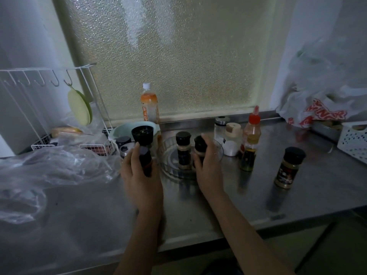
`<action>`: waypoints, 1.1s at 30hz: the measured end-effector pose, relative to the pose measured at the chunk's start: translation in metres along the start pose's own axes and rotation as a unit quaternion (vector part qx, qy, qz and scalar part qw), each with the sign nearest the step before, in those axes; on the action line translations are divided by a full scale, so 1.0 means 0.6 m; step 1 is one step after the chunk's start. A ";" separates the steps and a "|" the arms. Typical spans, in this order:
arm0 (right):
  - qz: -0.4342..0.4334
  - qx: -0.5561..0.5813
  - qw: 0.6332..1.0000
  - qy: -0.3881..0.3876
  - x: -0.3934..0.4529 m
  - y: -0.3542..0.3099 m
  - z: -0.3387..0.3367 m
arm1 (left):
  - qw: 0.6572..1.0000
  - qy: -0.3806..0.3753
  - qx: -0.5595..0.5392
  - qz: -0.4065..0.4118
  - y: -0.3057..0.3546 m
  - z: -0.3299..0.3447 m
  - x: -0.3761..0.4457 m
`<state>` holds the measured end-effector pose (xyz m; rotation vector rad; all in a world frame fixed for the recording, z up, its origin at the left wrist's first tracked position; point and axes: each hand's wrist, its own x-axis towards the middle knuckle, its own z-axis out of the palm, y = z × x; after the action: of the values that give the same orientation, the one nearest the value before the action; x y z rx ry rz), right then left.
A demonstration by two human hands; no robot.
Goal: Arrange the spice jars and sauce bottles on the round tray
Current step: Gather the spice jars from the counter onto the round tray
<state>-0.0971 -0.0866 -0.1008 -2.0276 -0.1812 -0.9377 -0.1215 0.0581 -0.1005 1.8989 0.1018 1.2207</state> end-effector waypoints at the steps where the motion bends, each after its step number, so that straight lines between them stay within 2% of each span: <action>1: 0.011 0.001 1.000 -0.003 -0.001 0.002 0.000 | 1.000 0.011 -0.024 0.012 0.008 0.000 0.000; 6: 0.071 0.038 0.996 -0.025 -0.013 -0.004 -0.009 | 0.996 -0.028 -0.073 0.052 0.050 0.035 0.025; 9: 0.088 -0.004 0.995 -0.051 -0.020 0.000 -0.014 | 0.993 -0.067 -0.066 0.069 0.052 0.068 0.044; 13: 0.038 -0.080 0.995 -0.042 -0.029 0.001 -0.026 | 0.989 -0.122 -0.065 0.045 0.032 0.089 0.038; 19: 0.015 -0.066 0.997 -0.048 -0.041 -0.007 -0.039 | 0.970 -0.216 -0.114 0.011 0.008 0.104 0.028; 23: 0.034 0.000 0.997 -0.065 -0.043 -0.010 -0.055 | 0.962 -0.238 -0.131 -0.012 -0.001 0.096 0.018; 25: 0.021 -0.008 0.999 0.036 -0.043 -0.010 -0.079 | 0.975 -0.205 -0.087 0.018 0.001 0.084 0.014; 27: 0.007 -0.058 0.981 0.186 -0.035 -0.002 -0.112 | 0.991 -0.117 -0.024 0.068 0.005 0.066 0.017; 29: 0.047 -0.113 0.950 0.286 -0.024 0.013 -0.147 | 0.994 -0.004 0.031 0.108 0.000 0.054 0.027; 31: 0.114 -0.162 0.926 0.322 -0.011 0.037 -0.179 | 0.986 0.085 0.092 0.108 -0.012 0.046 0.037; 33: 0.178 -0.166 0.918 0.312 -0.005 0.074 -0.201 | 0.986 0.096 0.128 0.056 -0.022 0.044 0.040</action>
<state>-0.1458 -0.2054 -0.0913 -1.8507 0.7144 -1.3833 -0.0841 0.0619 -0.0965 2.0223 0.2682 1.5272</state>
